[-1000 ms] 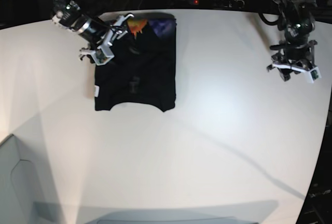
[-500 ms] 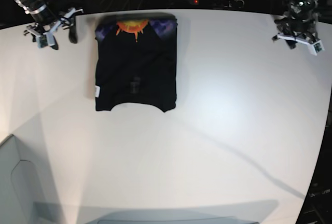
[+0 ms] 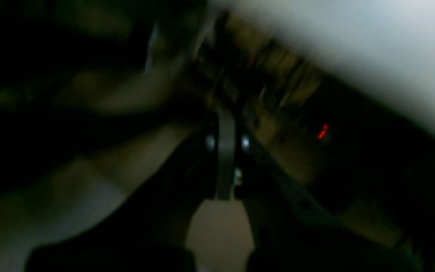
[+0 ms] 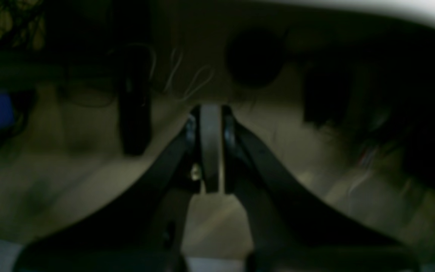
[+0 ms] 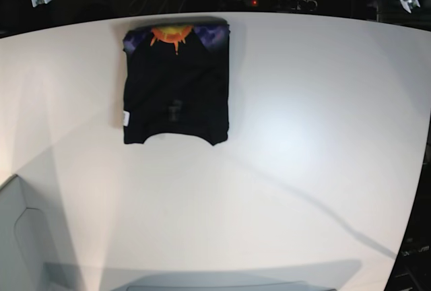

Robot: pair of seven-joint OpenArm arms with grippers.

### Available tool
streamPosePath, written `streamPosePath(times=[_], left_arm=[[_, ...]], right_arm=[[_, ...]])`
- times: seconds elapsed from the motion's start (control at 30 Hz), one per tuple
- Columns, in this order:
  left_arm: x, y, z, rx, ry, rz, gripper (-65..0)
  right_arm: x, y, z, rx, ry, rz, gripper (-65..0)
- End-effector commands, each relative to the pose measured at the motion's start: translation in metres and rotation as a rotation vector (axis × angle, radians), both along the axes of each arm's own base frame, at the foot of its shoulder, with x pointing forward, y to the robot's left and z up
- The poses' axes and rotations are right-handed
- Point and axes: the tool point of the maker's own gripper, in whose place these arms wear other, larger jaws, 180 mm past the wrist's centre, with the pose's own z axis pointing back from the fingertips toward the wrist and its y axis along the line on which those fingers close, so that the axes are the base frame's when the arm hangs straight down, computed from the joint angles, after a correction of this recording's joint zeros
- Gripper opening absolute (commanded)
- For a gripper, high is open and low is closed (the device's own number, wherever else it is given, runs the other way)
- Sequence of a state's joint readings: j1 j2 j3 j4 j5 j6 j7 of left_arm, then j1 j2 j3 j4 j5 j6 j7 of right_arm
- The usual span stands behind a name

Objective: Fold the T-shirt properly

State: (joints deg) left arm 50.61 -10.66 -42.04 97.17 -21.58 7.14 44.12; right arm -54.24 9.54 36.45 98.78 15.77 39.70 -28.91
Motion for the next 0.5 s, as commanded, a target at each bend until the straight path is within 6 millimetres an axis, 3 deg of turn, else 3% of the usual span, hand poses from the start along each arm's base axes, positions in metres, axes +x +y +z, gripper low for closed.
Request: streamPosePath(times=[0.0, 0.13, 0.27, 0.4, 0.47], left_arm=[[-0.016, 0.002, -0.008, -0.002, 0.048, 0.005, -65.0], [-0.038, -0.018, -0.058, -0.046, 0.108, -0.029, -65.0], [-0.039, -0.053, -0.114, -0.082, 0.158, -0.161, -65.0], [-0.039, -0.101, -0.170, -0.188, 0.236, -0.241, -65.0], [-0.030, -0.118, -0.191, -0.213, 0.255, -0.290, -65.0]], right_arm=[[-0.011, 0.000, -0.008, 0.018, 0.042, 0.017, -65.0], [-0.039, 0.019, -0.062, 0.142, 0.186, 0.014, -65.0], [-0.044, 0.047, -0.113, 0.264, 0.255, 0.003, -65.0], [-0.030, 0.077, -0.146, 0.354, 0.246, -0.007, -65.0], [-0.017, 0.093, -0.156, 0.393, 0.213, 0.006, -65.0]])
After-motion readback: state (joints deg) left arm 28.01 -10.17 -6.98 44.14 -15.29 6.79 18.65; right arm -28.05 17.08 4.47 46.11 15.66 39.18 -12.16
